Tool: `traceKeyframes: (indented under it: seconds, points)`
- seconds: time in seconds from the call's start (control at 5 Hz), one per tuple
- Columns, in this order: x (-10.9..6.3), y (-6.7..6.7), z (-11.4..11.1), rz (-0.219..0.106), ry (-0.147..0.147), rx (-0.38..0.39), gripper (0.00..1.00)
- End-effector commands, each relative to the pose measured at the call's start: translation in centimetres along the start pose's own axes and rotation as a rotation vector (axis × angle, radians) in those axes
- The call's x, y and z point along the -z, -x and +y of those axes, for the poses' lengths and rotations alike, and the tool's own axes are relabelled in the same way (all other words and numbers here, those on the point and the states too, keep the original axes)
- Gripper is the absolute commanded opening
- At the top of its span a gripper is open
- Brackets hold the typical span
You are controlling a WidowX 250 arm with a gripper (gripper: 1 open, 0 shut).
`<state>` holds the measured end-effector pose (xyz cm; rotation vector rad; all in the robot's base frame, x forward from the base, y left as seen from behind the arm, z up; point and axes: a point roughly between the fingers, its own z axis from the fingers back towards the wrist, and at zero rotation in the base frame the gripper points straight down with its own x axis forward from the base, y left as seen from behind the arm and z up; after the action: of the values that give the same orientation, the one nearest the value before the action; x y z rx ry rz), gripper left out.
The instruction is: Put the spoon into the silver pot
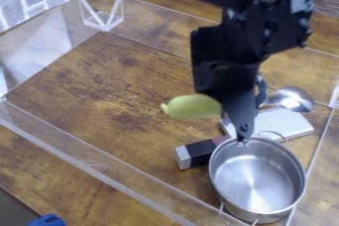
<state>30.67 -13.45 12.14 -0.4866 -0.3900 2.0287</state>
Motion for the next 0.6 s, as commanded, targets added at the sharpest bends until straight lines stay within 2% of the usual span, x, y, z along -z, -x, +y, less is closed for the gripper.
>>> traceKeyframes:
  seconds: [0.0, 0.4]
  points:
    - [-0.6, 1.4, 1.4, 0.053, 0.01, -0.054, 0.0]
    - [-0.2, 1.0, 3.6, 0.073, -0.021, -0.11, 0.0]
